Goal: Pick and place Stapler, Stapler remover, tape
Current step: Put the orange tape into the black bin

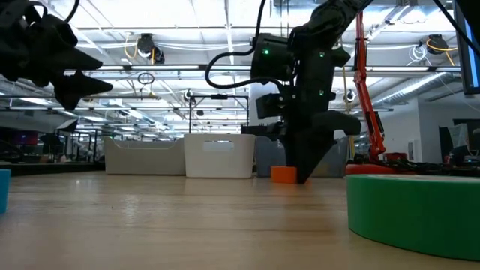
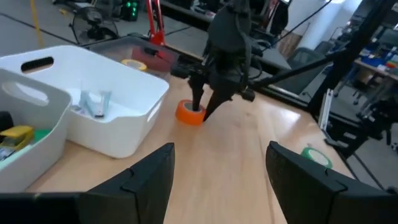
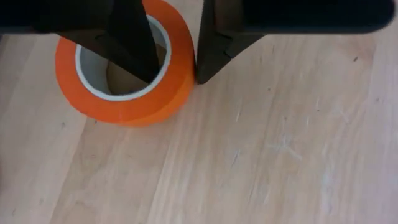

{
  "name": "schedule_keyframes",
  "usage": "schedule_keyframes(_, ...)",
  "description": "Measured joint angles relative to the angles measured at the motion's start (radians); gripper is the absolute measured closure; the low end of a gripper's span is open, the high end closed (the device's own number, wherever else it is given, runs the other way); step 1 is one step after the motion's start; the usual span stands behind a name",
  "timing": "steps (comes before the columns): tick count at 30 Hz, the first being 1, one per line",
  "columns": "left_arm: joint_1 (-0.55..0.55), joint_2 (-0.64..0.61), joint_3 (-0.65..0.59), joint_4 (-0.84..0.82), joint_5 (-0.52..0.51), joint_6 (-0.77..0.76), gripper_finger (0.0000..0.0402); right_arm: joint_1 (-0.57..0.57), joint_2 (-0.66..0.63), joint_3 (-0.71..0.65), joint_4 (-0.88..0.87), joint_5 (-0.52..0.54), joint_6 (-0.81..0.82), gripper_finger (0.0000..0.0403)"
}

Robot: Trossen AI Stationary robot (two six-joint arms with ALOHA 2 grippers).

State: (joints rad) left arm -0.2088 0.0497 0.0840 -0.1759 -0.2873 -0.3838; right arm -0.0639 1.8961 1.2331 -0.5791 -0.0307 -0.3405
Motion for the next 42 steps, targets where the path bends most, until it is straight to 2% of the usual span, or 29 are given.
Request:
schedule_keyframes(7, -0.001, 0.002, 0.000, -0.009, 0.048, -0.018, 0.0151, 0.001, -0.003, 0.000, -0.010, -0.005, 0.000, 0.0367)
schedule_keyframes(11, -0.001, 0.002, 0.000, -0.009, 0.053, -0.021, 0.0151, 0.000, -0.035, 0.000, -0.071, 0.004, 0.014, 0.0367)
schedule_keyframes(19, -0.001, 0.002, 0.000, -0.010, 0.054, -0.097, 0.0151, -0.005, -0.156, 0.156, -0.289, 0.008, -0.019, 0.0367)
schedule_keyframes(24, -0.001, 0.002, 0.000, -0.010, 0.053, -0.069, 0.0151, -0.067, -0.223, 0.243, -0.268, 0.104, -0.077, 0.0367)
schedule_keyframes(28, -0.001, 0.002, 0.000, -0.010, 0.053, -0.071, 0.0151, -0.164, -0.228, 0.250, -0.228, 0.122, -0.095, 0.0367)
schedule_keyframes(34, -0.001, 0.002, 0.000, -0.010, 0.053, -0.067, 0.0151, -0.303, -0.199, 0.250, -0.202, 0.090, -0.101, 0.0367)
schedule_keyframes(39, 0.000, 0.002, 0.000, -0.010, 0.053, -0.065, 0.0151, -0.375, -0.146, 0.250, -0.151, -0.069, -0.086, 0.0367)
schedule_keyframes(42, 0.000, 0.002, 0.000, -0.010, 0.053, -0.065, 0.0151, -0.391, -0.100, 0.251, -0.129, -0.103, -0.091, 0.0367)
